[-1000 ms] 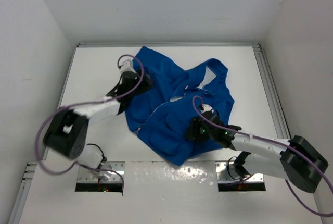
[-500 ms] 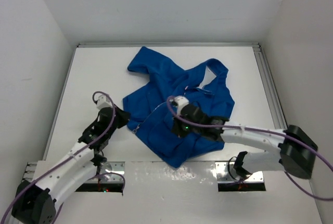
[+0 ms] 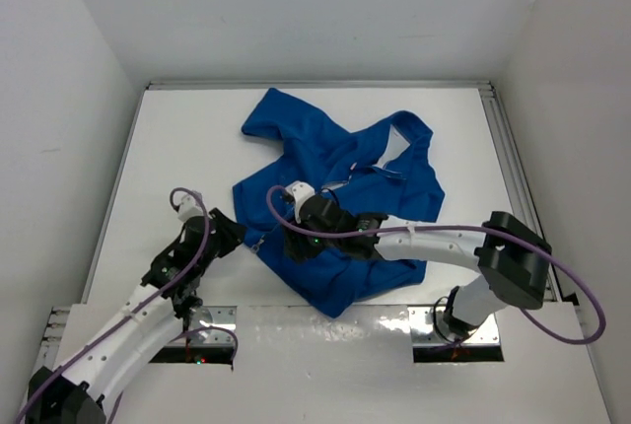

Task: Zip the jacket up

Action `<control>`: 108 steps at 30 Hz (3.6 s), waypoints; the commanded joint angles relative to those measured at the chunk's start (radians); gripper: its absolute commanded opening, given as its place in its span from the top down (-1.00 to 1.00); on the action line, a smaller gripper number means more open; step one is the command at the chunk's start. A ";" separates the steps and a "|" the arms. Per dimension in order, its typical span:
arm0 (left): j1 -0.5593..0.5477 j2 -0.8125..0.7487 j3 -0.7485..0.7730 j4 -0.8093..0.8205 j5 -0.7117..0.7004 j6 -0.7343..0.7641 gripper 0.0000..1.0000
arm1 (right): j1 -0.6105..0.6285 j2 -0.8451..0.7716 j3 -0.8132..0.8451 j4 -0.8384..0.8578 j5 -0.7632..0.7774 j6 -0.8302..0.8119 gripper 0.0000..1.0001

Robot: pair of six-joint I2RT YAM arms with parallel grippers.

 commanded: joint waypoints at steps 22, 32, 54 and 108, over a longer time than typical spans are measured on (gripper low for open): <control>0.005 0.381 -0.172 0.503 0.121 -0.191 0.50 | 0.000 -0.227 -0.206 0.103 0.004 0.051 -0.10; 0.005 0.051 0.074 0.120 0.200 -0.106 1.00 | 0.000 -0.218 -0.098 0.131 -0.014 0.023 0.80; 0.005 -0.007 0.128 0.264 0.478 -0.174 1.00 | 0.100 -0.043 0.194 0.047 0.051 -0.290 0.92; 0.005 -0.053 0.098 0.242 0.519 -0.178 1.00 | 0.011 -0.336 -0.309 0.428 -0.006 0.118 0.39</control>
